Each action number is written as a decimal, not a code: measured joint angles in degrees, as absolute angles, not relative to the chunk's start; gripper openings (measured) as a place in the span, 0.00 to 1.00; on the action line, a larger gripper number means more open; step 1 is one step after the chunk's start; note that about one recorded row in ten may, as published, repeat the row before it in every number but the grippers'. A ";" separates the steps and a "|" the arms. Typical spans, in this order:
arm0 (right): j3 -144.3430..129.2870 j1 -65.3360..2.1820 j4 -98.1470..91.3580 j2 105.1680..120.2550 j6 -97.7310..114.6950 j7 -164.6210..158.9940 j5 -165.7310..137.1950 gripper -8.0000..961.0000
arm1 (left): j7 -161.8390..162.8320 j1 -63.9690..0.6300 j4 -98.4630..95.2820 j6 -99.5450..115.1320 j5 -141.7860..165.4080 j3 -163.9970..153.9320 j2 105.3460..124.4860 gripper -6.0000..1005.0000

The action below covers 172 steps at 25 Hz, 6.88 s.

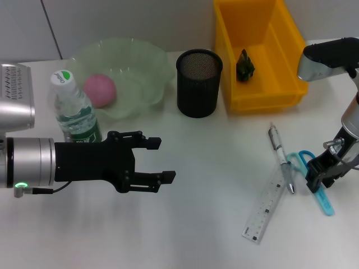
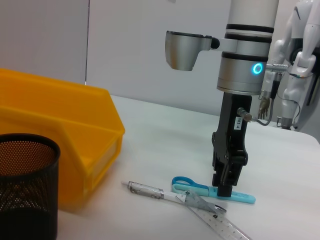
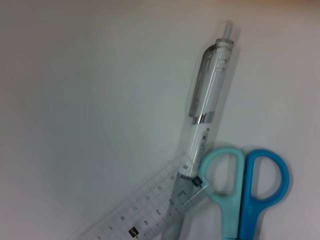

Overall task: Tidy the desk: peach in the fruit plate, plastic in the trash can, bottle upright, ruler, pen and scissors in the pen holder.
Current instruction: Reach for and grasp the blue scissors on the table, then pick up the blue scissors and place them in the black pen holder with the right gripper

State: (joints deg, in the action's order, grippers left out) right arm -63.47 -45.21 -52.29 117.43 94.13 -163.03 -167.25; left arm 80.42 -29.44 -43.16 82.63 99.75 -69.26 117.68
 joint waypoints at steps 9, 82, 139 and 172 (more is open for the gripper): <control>-63.94 -45.18 -52.34 117.48 94.13 -163.03 -167.25 0.32 | 80.42 -29.44 -43.16 82.65 99.75 -69.26 117.68 0.81; -64.78 -45.88 -50.65 117.51 93.52 -162.75 -167.25 0.32 | 80.33 -29.26 -43.77 83.15 99.75 -69.26 117.78 0.81; -61.87 -44.48 -51.77 114.54 92.83 -162.90 -167.26 0.22 | 80.33 -29.44 -44.71 83.23 99.67 -69.08 117.51 0.81; -52.62 -31.71 -94.32 117.94 103.11 -155.52 -151.32 0.22 | 80.10 -29.44 -45.27 83.27 99.67 -68.88 117.38 0.81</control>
